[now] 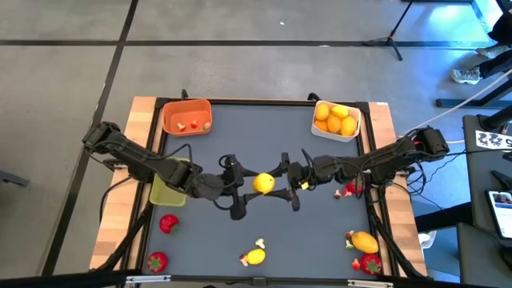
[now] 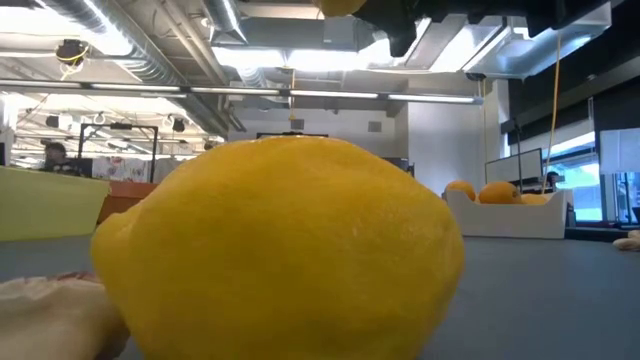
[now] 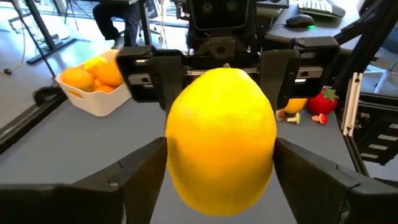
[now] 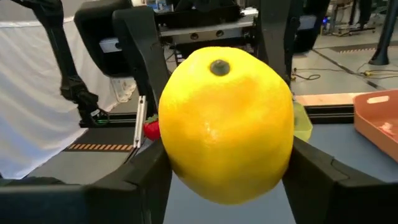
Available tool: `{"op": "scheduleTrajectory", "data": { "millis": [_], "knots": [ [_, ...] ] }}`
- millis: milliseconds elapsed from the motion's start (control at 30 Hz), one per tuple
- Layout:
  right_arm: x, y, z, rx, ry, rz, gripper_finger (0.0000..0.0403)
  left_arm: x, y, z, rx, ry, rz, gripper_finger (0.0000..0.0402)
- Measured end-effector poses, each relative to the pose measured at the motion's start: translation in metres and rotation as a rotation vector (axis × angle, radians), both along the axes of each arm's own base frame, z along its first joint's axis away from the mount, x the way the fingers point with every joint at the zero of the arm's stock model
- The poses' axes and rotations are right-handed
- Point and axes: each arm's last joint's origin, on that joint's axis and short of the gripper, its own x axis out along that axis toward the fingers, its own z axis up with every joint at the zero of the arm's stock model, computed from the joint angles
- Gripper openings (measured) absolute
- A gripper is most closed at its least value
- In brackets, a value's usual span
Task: Sort produce into baskets
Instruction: Put the lemon into the white bin
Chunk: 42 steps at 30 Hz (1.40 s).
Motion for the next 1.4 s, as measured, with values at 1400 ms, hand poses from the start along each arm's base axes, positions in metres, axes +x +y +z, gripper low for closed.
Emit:
{"op": "scheduleTrajectory", "data": {
  "millis": [1400],
  "knots": [
    [-0.138,-0.128,0.007,0.055,0.827,-0.916,0.0238,-0.073,0.024,-0.073,-0.07,0.163,0.129,0.0292]
  ]
}}
